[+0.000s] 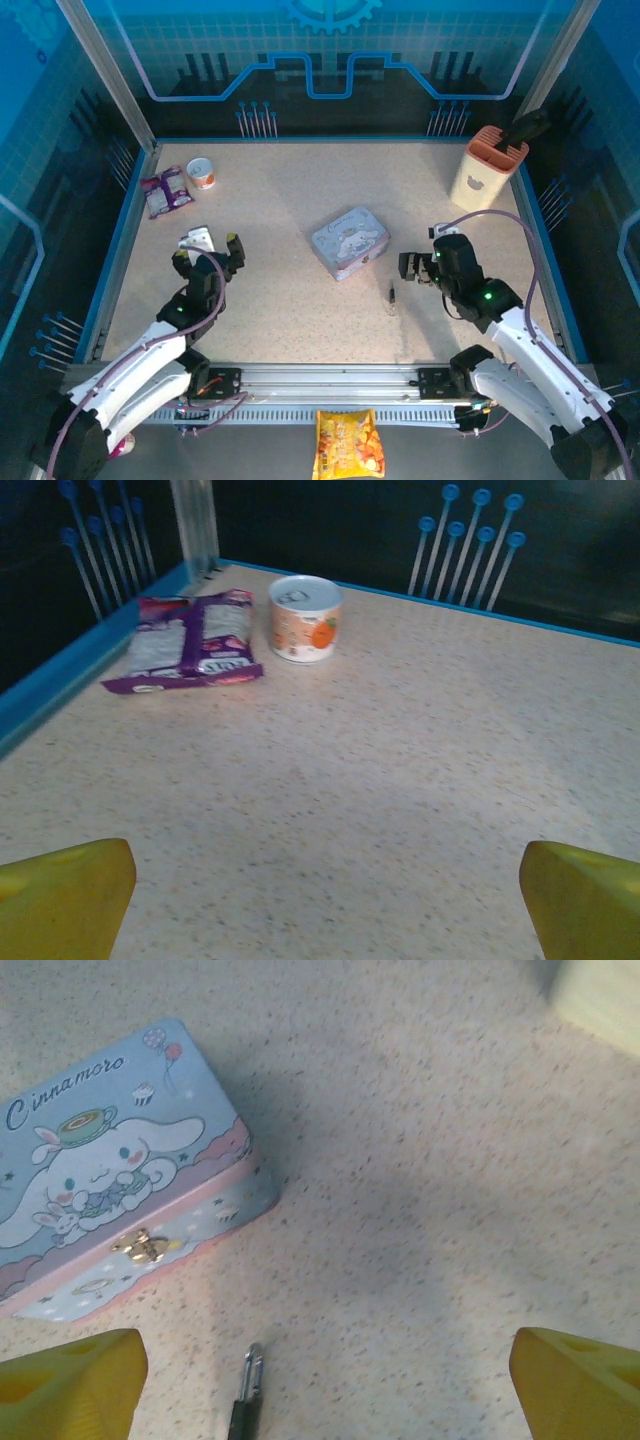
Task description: Unlock the padlock with the key
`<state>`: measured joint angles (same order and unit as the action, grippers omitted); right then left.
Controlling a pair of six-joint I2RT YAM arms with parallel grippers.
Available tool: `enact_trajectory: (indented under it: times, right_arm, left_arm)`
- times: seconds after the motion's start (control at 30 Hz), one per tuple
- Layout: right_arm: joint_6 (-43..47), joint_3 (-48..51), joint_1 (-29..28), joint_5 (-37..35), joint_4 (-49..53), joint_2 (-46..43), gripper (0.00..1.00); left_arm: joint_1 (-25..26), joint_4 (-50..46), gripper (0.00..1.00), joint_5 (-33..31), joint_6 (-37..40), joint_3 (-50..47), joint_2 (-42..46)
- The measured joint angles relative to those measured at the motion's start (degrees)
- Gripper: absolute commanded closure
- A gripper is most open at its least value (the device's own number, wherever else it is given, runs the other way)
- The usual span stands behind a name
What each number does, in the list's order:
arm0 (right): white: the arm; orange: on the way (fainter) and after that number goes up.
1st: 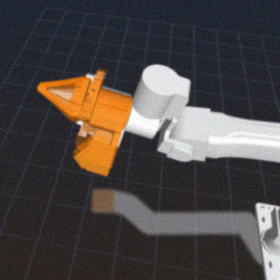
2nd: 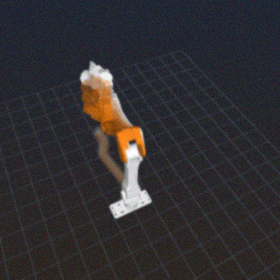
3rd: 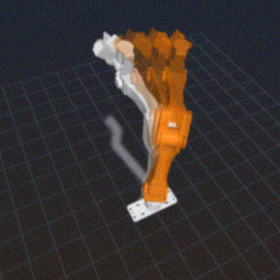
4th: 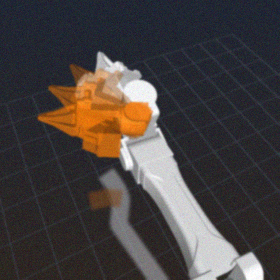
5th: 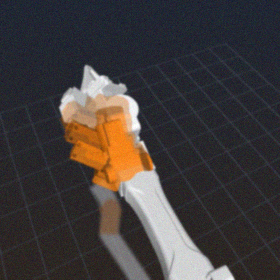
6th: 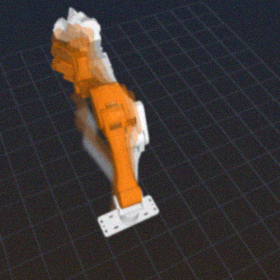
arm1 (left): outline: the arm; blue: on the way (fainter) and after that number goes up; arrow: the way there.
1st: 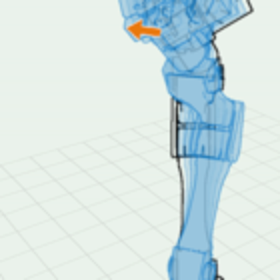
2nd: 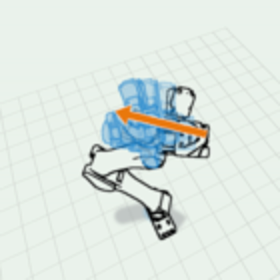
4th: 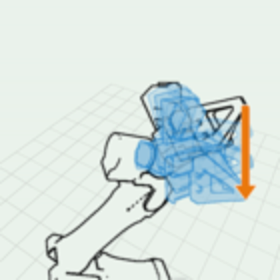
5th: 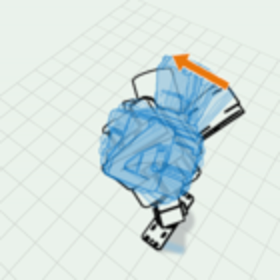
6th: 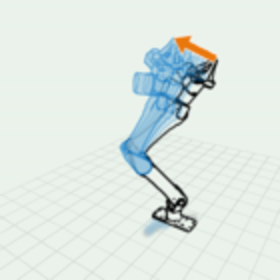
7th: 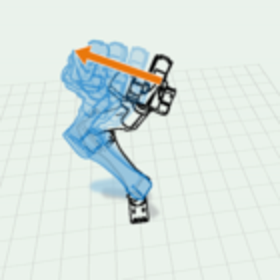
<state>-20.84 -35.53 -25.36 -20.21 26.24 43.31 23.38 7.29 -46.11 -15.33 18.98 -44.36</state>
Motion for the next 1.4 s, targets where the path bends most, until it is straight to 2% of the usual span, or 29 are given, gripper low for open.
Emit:
enact_trajectory:
  times: [0.1,0.23,0.37,0.5,0.73,0.9,1.03,1.1,1.23,1.4]
  right_arm:
    - [8.0,6.4,0.8,-3.6,-9.2,-2.9,0.0]
    - [15.0,14.5,3.3,-5.8,-21.9,-0.8,0.0]
    - [18.5,20.9,6.5,-5.4,-36.2,7.5,0.0]
    - [21.4,21.7,7.8,-4.2,-45.7,16.9,0.0]
    - [23.1,21.6,13.1,3.7,-65.5,27.8,0.0]
    - [24.2,19.8,15.8,9.2,-72.5,34.6,0.0]
    - [23.9,19.5,18.2,12.0,-81.7,42.5,0.0]
    - [23.6,19.5,19.3,12.8,-82.9,45.0,0.0]
    - [21.7,17.6,19.7,10.3,-81.5,45.1,0.0]
    - [19.9,15.3,19.8,6.4,-81.2,45.1,0.0]
  left_arm:
    - [-4.7,6.1,0.01,0.5,4.0,0.0,-7.0]
    - [-7.9,13.9,0.01,3.1,9.4,-1.8,-15.2]
    - [-11.6,20.2,0.01,9.4,12.9,-3.6,-20.5]
    - [-13.8,27.6,0.01,16.1,15.8,-3.8,-23.7]
    - [-16.6,41.0,0.01,27.0,18.7,-4.1,-30.9]
    - [-17.7,51.4,0.01,32.7,18.9,-4.0,-42.2]
    - [-18.7,49.7,0.01,35.5,18.7,-3.0,-45.4]
    - [-19.8,48.2,0.01,35.8,18.0,-0.7,-45.4]
    - [-22.1,47.9,0.01,36.6,16.6,2.3,-45.3]
    - [-22.2,46.8,0.01,37.0,15.7,2.3,-45.3]
